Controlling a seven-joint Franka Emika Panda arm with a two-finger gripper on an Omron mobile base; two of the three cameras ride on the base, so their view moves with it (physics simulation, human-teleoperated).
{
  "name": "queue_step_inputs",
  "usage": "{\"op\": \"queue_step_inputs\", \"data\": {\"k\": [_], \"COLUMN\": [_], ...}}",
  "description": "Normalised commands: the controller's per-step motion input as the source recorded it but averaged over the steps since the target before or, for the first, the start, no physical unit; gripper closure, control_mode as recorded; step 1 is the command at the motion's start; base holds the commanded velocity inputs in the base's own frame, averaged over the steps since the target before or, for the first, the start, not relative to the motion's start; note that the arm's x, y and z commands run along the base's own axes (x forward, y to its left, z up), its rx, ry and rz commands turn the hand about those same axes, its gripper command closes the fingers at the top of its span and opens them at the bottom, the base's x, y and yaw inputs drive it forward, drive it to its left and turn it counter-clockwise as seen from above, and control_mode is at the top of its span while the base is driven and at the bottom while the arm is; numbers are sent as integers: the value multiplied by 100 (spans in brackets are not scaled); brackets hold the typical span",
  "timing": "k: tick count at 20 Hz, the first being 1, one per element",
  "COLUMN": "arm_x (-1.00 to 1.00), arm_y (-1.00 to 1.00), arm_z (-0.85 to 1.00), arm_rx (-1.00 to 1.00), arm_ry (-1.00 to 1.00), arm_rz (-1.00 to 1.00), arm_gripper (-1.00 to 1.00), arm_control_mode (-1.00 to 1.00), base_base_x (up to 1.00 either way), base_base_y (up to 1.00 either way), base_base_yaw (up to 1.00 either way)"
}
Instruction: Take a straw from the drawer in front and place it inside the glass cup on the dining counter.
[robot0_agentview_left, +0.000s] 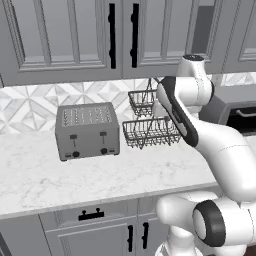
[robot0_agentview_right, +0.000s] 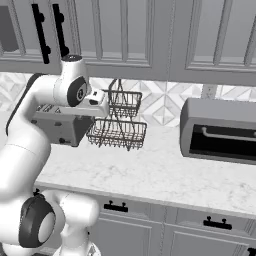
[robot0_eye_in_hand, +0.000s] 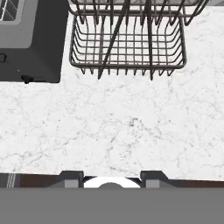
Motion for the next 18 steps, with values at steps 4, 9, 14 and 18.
{"op": "queue_step_inputs", "data": {"k": [4,9,14,18], "arm_x": [0,0,0,0], "arm_y": [0,0,0,0], "arm_z": [0,0,0,0], "arm_rx": [0,0,0,0], "arm_ry": [0,0,0,0], "arm_rz": [0,0,0,0], "arm_gripper": [-100,-100,-100,-100], "arm_control_mode": [100,100,100,100], "base_base_x": [-15,-72,-28,0], "base_base_y": [0,-6,-70,-94], "base_base_yaw": [0,1,26,52]}}
